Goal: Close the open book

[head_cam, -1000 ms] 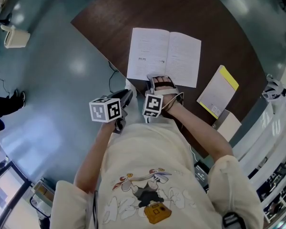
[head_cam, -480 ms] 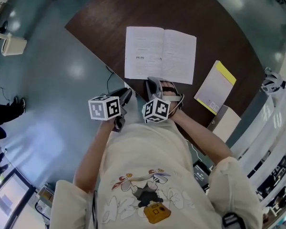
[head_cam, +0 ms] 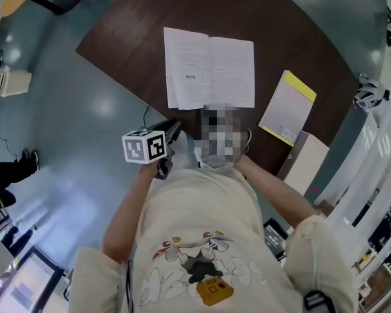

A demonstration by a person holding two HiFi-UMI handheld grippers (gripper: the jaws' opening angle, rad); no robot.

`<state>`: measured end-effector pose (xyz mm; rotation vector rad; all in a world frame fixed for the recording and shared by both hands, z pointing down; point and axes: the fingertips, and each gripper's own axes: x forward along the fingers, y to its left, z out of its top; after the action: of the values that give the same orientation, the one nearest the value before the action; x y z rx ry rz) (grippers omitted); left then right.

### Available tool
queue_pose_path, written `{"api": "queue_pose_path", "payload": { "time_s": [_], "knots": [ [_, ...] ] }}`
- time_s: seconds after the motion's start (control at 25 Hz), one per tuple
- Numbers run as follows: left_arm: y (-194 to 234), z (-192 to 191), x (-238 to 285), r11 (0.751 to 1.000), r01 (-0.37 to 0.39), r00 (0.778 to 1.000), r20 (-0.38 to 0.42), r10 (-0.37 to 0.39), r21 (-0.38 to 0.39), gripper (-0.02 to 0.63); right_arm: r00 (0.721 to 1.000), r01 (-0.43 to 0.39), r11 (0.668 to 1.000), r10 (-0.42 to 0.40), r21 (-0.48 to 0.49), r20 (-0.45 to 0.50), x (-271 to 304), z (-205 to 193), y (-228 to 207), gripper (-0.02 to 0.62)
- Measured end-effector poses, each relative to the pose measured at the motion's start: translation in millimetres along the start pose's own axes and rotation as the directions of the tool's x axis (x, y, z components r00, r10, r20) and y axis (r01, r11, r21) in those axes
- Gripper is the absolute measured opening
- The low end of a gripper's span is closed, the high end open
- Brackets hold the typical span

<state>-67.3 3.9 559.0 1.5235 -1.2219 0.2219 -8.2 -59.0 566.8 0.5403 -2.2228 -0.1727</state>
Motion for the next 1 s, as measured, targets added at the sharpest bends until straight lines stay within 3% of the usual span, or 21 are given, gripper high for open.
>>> {"api": "queue_pose_path", "payload": {
  "time_s": [0.4, 0.68, 0.88, 1.0],
  "knots": [
    [-20.2, 1.5, 19.4, 0.998, 0.017, 0.999, -0.044, -0.015, 0.053, 0.075, 0.997, 0.065, 0.983, -0.059, 0.174, -0.041, -16.1, -39.2, -31.5, 0.017],
    [-30.5, -1.6, 25.6, 0.997, 0.022, 0.998, -0.066, -0.017, 0.068, 0.075, 0.991, 0.112, 0.943, -0.083, 0.313, -0.105, -16.6, -74.3, -61.2, 0.005],
    [-32.6, -1.8, 25.3, 0.997, 0.019, 0.997, -0.074, -0.014, 0.070, 0.075, 0.985, 0.131, 0.918, -0.078, 0.375, -0.152, -9.1, -91.2, -82.5, 0.005],
    [-32.5, -1.9, 25.4, 0.997, 0.019, 0.997, -0.075, -0.014, 0.070, 0.075, 0.984, 0.127, 0.923, -0.072, 0.364, -0.161, -7.1, -91.8, -84.6, 0.005]
  ]
}}
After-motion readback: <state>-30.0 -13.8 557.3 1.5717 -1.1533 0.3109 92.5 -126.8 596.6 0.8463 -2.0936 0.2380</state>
